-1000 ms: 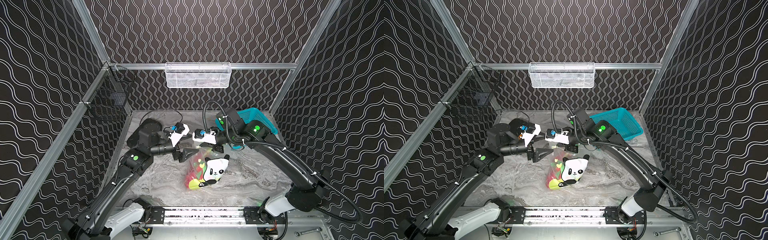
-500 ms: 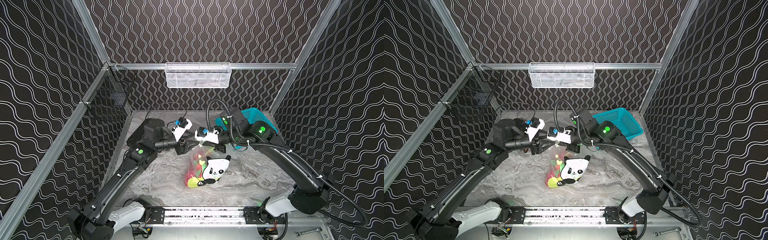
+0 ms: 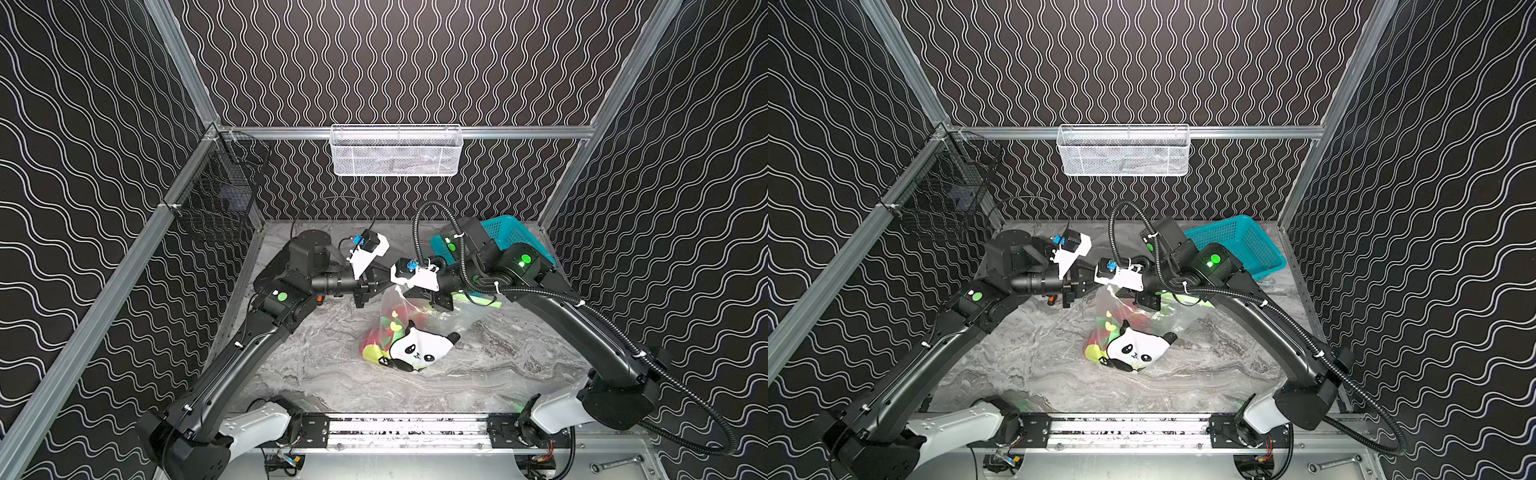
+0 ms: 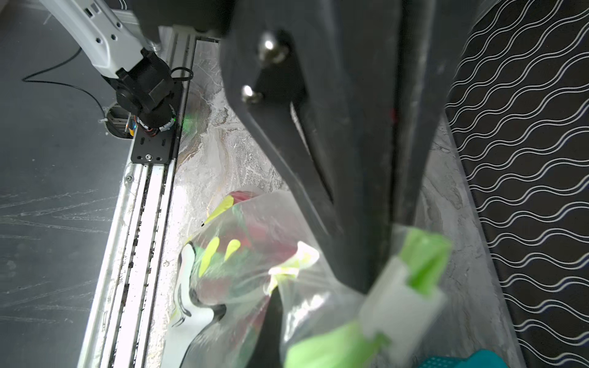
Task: Open the zip-top bag and take out the dragon fruit
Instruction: Unzip the zipper on the zipper food storage bag.
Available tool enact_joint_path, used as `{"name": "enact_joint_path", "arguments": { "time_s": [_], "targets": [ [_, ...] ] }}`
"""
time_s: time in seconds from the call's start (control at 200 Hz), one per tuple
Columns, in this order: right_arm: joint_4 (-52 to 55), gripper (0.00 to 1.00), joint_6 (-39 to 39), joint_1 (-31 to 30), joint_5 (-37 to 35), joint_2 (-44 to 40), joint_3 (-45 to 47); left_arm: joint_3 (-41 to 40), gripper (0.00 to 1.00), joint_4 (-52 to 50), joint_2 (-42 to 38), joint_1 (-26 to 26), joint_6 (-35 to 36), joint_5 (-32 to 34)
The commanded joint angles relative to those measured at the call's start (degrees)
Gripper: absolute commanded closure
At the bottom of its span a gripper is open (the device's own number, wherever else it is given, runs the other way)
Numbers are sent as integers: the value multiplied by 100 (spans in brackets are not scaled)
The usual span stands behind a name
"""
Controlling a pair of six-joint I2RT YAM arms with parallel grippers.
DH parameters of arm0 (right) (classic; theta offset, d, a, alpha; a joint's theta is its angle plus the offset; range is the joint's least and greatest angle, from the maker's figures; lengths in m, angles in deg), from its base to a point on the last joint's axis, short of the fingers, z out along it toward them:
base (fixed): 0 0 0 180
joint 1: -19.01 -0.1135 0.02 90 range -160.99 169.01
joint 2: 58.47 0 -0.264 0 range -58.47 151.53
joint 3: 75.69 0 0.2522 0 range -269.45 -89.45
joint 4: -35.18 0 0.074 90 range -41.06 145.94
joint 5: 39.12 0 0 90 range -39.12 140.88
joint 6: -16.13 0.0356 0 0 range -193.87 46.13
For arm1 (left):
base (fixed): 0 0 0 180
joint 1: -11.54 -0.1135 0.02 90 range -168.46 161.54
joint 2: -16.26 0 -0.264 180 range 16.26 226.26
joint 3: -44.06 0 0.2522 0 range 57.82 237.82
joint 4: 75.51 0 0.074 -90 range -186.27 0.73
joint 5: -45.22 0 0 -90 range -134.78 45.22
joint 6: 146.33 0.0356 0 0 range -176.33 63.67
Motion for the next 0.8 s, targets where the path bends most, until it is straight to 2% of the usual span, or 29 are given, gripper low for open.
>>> {"name": "enact_joint_path", "arguments": {
  "time_s": [0.0,0.13,0.15,0.165,0.18,0.21,0.39,0.796],
  "targets": [
    [-115,92,126,-1,294,-82,33,55,100,64,25,46,75,-285],
    [-555,68,593,71,106,-411,173,56,100,-58,-43,64,177,-74],
    [-670,57,652,95,121,-506,236,59,100,-80,-56,63,201,-24],
    [-767,43,690,117,145,-590,290,60,100,-97,-69,62,213,-1],
    [-856,33,750,143,171,-668,334,60,100,-115,-76,63,214,12],
    [-1026,25,844,203,242,-821,447,60,100,-121,-85,57,181,30],
    [-1570,25,1116,354,709,-1258,703,113,100,-110,-81,68,110,-10],
    [-1961,34,1320,399,970,-895,655,84,100,-376,-379,60,291,22]
  ]
}}
